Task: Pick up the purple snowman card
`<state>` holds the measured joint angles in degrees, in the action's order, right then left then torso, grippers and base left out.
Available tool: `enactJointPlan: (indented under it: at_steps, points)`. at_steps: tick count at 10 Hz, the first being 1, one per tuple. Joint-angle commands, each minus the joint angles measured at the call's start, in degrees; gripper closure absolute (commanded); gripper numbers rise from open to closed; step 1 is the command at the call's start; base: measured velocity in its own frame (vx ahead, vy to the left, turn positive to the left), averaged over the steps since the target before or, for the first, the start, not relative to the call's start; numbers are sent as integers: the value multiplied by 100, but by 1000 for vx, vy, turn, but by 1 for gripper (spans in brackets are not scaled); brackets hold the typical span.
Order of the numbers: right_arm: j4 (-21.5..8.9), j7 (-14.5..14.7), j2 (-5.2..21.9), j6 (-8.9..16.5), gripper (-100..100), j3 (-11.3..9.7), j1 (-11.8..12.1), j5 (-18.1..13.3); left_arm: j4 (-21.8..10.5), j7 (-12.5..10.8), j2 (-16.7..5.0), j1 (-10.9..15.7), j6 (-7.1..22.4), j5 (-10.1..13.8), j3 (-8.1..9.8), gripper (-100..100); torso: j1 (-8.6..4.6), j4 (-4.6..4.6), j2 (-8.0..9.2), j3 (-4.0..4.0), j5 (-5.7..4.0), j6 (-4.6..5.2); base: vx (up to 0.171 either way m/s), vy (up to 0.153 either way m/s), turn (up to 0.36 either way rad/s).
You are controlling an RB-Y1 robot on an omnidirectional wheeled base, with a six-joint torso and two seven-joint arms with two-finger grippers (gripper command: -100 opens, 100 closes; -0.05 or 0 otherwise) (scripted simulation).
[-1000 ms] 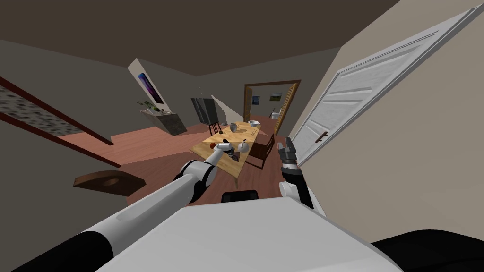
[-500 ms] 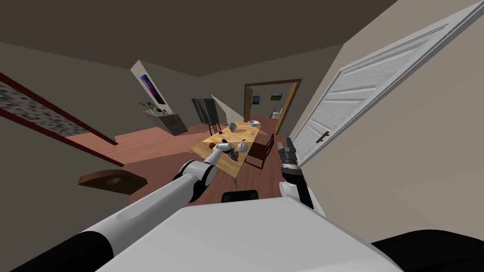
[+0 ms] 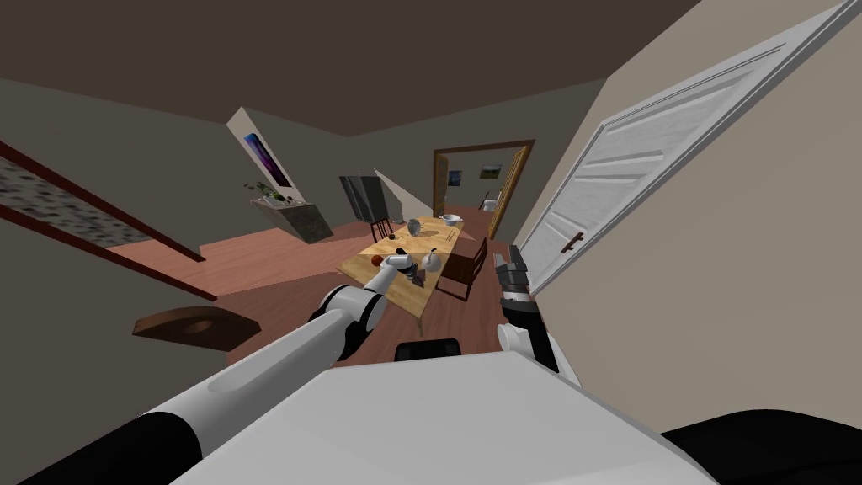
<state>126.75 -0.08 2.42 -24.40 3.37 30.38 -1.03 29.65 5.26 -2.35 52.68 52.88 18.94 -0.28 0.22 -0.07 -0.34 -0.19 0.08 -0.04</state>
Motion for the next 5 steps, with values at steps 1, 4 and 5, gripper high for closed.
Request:
enactJointPlan:
  at_steps: [1, 4, 5]
  points:
    - [0, 0, 0, 0, 0, 0, 0, 0, -202, -286, 82, 167, -92, -57, -103, 100, 0, 0, 0, 0, 0, 0, -6, 172, -193]
    - [0, 0, 0, 0, 0, 0, 0, 0, -372, -689, 177, 326, -161, -136, -229, 100, 14, 0, 5, 2, 3, -9, -16, 101, -85]
    - [0, 0, 0, 0, 0, 0, 0, 0, -458, -853, 224, 405, -195, -175, -292, 100, 6, 1, 5, 3, 2, -5, -17, 112, -135]
